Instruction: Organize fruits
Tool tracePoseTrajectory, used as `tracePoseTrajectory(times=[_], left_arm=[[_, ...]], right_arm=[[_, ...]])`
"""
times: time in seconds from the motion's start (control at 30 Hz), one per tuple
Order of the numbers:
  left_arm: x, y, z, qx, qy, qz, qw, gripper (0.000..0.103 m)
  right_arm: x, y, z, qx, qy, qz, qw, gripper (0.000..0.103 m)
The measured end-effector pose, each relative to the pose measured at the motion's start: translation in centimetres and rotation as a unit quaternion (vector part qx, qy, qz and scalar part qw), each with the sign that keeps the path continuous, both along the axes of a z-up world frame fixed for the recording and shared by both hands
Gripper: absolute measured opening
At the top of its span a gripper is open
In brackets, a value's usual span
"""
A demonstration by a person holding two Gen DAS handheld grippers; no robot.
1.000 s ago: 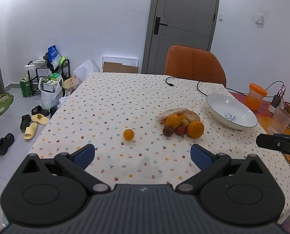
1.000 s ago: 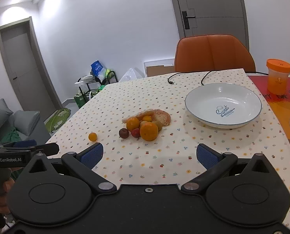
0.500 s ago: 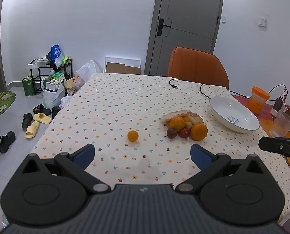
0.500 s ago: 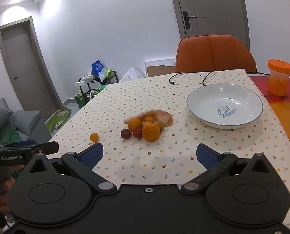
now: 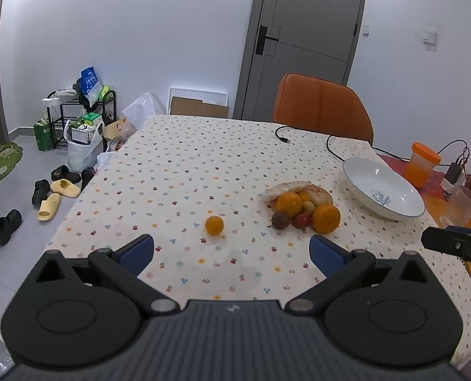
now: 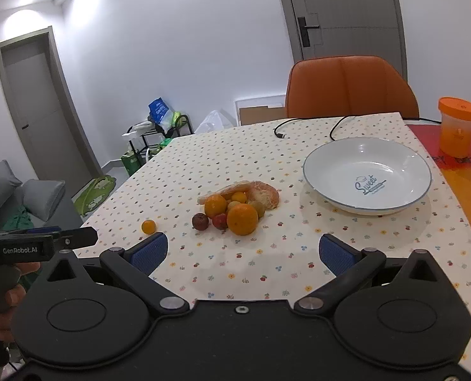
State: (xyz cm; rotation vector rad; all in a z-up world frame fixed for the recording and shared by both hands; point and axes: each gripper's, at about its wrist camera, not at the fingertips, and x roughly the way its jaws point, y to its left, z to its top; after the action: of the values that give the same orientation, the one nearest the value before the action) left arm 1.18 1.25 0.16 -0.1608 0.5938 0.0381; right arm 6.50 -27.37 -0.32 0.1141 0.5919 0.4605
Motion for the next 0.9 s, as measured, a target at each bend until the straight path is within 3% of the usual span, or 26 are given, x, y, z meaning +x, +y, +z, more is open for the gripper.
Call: tracePoseTrajectory(times=[0.53, 0.77, 0.9], left_arm=[[2.8, -0.2, -1.4, -0.006, -0.001, -0.004, 1.0000, 0.103], [4.3, 0.6, -3.0, -0.023, 0.001, 0.000, 0.9997, 0.103], [5.1, 0.3, -3.6, -0.019, 0.002, 0.003, 0.9998, 0.103]], right_arm=[[2.6, -0.1, -1.8, 0.017, -0.007, 0.009, 1.000, 0.103], [4.0, 1.1, -3.3, -0.011, -0.004, 0.007, 1.000, 0.103], [4.6, 1.3, -3.7, -0.003, -0.002, 0.018, 1.000, 0.103]])
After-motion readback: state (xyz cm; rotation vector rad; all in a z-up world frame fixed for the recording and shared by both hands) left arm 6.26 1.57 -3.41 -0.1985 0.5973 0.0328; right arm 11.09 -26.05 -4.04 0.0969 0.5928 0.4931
